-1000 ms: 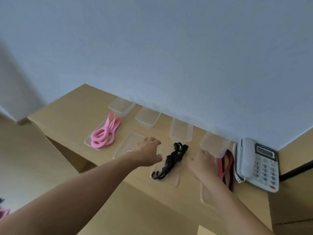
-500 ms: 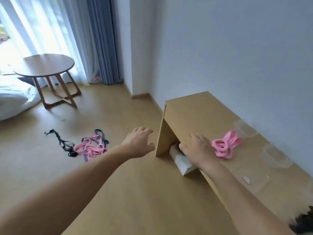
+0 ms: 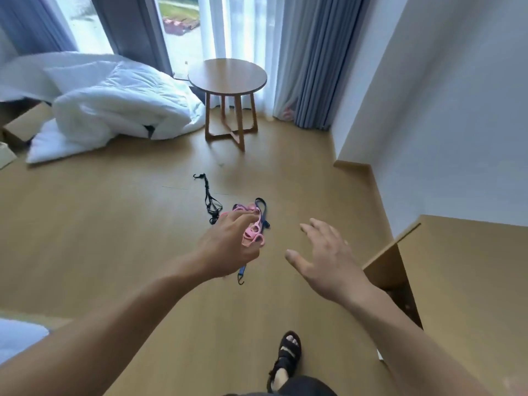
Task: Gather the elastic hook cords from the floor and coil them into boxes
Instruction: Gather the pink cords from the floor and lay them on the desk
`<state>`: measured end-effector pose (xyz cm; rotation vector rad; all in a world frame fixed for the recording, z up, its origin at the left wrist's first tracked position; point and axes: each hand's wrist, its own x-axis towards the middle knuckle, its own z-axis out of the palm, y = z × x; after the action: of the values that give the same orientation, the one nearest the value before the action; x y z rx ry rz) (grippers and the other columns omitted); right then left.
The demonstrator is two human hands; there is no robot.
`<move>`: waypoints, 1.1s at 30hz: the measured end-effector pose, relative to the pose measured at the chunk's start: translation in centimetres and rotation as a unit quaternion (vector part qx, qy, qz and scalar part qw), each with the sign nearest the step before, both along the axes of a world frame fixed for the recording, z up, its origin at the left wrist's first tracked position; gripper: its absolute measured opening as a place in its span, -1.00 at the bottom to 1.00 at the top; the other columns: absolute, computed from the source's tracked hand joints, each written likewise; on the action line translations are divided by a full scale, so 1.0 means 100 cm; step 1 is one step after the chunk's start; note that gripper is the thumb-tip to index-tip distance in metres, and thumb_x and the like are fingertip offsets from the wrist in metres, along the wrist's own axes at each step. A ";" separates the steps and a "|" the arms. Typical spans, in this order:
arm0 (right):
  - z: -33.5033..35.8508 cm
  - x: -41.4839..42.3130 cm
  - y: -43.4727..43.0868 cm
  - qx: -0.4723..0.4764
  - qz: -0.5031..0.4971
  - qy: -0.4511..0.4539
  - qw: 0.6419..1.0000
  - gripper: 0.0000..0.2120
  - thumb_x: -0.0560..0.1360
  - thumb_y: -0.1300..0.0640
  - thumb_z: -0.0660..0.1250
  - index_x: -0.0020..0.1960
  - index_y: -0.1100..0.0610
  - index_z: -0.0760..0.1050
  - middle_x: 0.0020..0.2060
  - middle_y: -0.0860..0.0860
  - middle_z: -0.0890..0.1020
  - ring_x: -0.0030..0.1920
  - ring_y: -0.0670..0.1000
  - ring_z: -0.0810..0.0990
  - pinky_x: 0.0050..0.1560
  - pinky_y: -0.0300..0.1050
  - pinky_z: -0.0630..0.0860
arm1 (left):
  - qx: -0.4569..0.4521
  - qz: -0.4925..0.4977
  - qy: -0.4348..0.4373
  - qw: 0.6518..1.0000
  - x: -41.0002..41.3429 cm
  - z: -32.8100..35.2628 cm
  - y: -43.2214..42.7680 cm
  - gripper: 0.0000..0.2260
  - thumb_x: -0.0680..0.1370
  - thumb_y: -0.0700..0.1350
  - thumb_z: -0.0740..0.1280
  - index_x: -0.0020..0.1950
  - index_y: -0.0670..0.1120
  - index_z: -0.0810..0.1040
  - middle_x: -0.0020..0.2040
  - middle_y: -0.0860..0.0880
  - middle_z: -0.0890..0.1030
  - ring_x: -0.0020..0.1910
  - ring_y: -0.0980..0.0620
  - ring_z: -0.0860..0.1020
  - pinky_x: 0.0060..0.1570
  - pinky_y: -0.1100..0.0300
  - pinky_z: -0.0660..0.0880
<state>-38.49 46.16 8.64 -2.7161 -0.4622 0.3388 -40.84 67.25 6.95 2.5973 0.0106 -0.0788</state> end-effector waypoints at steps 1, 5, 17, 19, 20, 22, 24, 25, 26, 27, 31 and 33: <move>-0.001 0.014 0.004 0.002 0.019 0.003 1.000 -0.34 0.56 -0.25 0.17 0.56 0.03 0.15 0.56 -0.02 0.14 0.56 -0.01 0.03 0.52 0.10 0.07 | -0.002 0.014 0.000 1.000 0.008 0.000 0.005 -0.54 0.55 -0.01 0.36 0.44 -0.04 0.42 0.43 0.02 0.42 0.42 0.00 0.33 0.37 0.15 0.29; 0.004 0.071 0.018 0.014 0.079 0.020 0.997 -0.38 0.56 -0.22 0.19 0.54 0.01 0.19 0.56 -0.04 0.15 0.55 -0.03 0.03 0.52 0.05 0.06 | -0.015 0.061 0.012 0.998 0.044 0.005 0.020 -0.54 0.55 -0.01 0.36 0.44 -0.02 0.42 0.41 0.02 0.43 0.40 0.02 0.34 0.36 0.19 0.27; -0.033 0.204 0.096 -0.033 0.197 0.064 0.978 -0.38 0.55 -0.25 0.20 0.53 -0.02 0.21 0.53 -0.10 0.19 0.54 -0.08 0.04 0.53 -0.04 0.07 | -0.075 0.166 0.029 0.983 0.124 -0.048 0.092 -0.55 0.54 -0.07 0.40 0.42 -0.07 0.44 0.40 0.01 0.46 0.38 0.11 0.34 0.26 0.45 0.11; -0.049 0.229 0.120 -0.036 0.187 0.083 0.978 -0.39 0.56 -0.24 0.20 0.53 -0.03 0.21 0.53 -0.11 0.19 0.54 -0.09 0.04 0.53 -0.05 0.07 | -0.083 0.164 0.054 0.981 0.153 -0.070 0.113 -0.55 0.53 -0.08 0.39 0.41 -0.08 0.45 0.39 -0.01 0.46 0.39 0.07 0.35 0.27 0.45 0.11; -0.060 0.244 0.133 -0.035 0.177 0.089 0.980 -0.39 0.56 -0.24 0.20 0.53 -0.03 0.22 0.53 -0.11 0.20 0.54 -0.10 0.05 0.52 -0.06 0.07 | -0.087 0.157 0.069 0.981 0.171 -0.084 0.125 -0.55 0.53 -0.07 0.39 0.42 -0.08 0.44 0.39 -0.01 0.46 0.40 0.05 0.35 0.30 0.42 0.14; -0.085 0.275 0.158 -0.037 0.161 0.099 0.981 -0.41 0.56 -0.22 0.21 0.52 -0.03 0.23 0.51 -0.11 0.23 0.52 -0.11 0.08 0.49 -0.08 0.09 | -0.088 0.145 0.107 0.980 0.207 -0.116 0.146 -0.54 0.54 -0.04 0.37 0.43 -0.07 0.42 0.40 -0.01 0.45 0.41 0.04 0.35 0.38 0.28 0.22; -0.117 0.304 0.179 -0.044 0.148 0.121 0.981 -0.42 0.56 -0.21 0.21 0.51 -0.02 0.24 0.50 -0.11 0.25 0.51 -0.10 0.12 0.48 -0.07 0.11 | -0.095 0.140 0.143 0.975 0.241 -0.149 0.162 -0.54 0.54 0.00 0.36 0.42 -0.06 0.42 0.40 0.00 0.45 0.40 0.04 0.36 0.38 0.19 0.28; -0.137 0.319 0.188 -0.048 0.143 0.133 0.980 -0.41 0.56 -0.21 0.21 0.51 -0.01 0.25 0.49 -0.10 0.26 0.50 -0.09 0.13 0.48 -0.06 0.13 | -0.103 0.144 0.160 0.971 0.257 -0.169 0.169 -0.55 0.55 0.00 0.35 0.42 -0.05 0.42 0.39 0.00 0.46 0.39 0.04 0.37 0.36 0.18 0.29; -0.160 0.333 0.198 -0.052 0.137 0.146 0.978 -0.41 0.56 -0.21 0.22 0.51 0.00 0.25 0.49 -0.08 0.28 0.50 -0.07 0.15 0.48 -0.04 0.15 | -0.114 0.154 0.180 0.965 0.272 -0.190 0.176 -0.56 0.55 0.01 0.34 0.41 -0.04 0.42 0.39 0.00 0.46 0.38 0.04 0.39 0.34 0.17 0.31; -0.184 0.347 0.207 -0.058 0.130 0.159 0.977 -0.41 0.56 -0.20 0.23 0.50 0.02 0.26 0.48 -0.07 0.29 0.50 -0.05 0.17 0.48 -0.02 0.17 | -0.127 0.167 0.203 0.956 0.286 -0.214 0.181 -0.57 0.56 0.01 0.33 0.41 -0.04 0.42 0.38 0.00 0.47 0.37 0.04 0.40 0.33 0.16 0.33; -0.295 0.393 0.240 -0.070 0.109 0.220 0.967 -0.48 0.55 -0.16 0.25 0.44 0.05 0.34 0.40 -0.02 0.40 0.42 0.03 0.29 0.42 0.03 0.28 | -0.145 0.209 0.287 0.924 0.332 -0.319 0.198 -0.55 0.56 0.01 0.31 0.43 -0.06 0.41 0.40 -0.03 0.47 0.36 0.00 0.44 0.33 0.12 0.36; -0.357 0.411 0.253 -0.070 0.104 0.248 0.961 -0.52 0.55 -0.14 0.26 0.40 0.04 0.38 0.34 -0.02 0.44 0.39 0.04 0.33 0.38 0.05 0.33 | -0.144 0.222 0.312 0.912 0.350 -0.376 0.202 -0.55 0.56 0.00 0.30 0.43 -0.06 0.41 0.39 -0.04 0.48 0.35 -0.01 0.46 0.31 0.12 0.39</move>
<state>2.64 71.43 -27.03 -2.5784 -0.5899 1.1133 -5.82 87.45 -30.63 2.1107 0.7538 -0.6828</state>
